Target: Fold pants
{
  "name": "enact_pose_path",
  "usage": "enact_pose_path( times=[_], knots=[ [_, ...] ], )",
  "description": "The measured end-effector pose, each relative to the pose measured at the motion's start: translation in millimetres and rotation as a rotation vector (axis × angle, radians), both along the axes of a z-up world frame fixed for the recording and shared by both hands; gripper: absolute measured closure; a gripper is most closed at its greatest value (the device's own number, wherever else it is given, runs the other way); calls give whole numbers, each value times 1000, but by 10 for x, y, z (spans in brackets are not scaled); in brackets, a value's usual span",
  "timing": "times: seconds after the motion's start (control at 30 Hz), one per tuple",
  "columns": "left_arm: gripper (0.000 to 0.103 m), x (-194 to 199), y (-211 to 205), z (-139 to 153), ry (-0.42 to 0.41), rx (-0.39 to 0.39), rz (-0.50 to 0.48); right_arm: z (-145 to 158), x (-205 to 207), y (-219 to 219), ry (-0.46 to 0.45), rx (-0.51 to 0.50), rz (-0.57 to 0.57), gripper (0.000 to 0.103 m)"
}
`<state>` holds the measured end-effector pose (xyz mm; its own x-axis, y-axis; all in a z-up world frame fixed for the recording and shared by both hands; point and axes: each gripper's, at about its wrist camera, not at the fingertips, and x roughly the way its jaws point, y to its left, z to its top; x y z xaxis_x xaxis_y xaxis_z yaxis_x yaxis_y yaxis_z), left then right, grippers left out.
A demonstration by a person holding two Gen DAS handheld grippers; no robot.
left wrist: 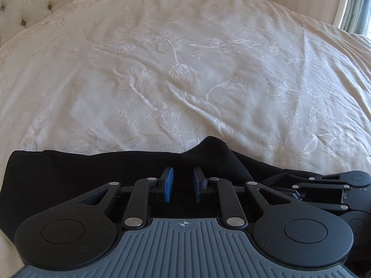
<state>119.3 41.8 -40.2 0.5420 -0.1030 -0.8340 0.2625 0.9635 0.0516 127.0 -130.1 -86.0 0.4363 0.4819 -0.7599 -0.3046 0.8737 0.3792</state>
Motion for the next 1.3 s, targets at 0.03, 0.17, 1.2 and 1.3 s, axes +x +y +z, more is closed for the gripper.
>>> enact_pose_path(
  times=[0.03, 0.17, 1.2, 1.3],
  knots=[
    [85, -12, -46, -46, -1, -1, -24, -7, 7, -48, 17, 30, -33, 103],
    [84, 74, -174, -181, 4, 25, -20, 55, -21, -267, -29, 35, -154, 103],
    [74, -648, 519, -132, 63, -34, 17, -40, -267, 150, -205, -253, -4, 103],
    [74, -869, 583, -183, 6, -20, -24, -29, -363, 154, -230, -257, -2, 103]
  ],
)
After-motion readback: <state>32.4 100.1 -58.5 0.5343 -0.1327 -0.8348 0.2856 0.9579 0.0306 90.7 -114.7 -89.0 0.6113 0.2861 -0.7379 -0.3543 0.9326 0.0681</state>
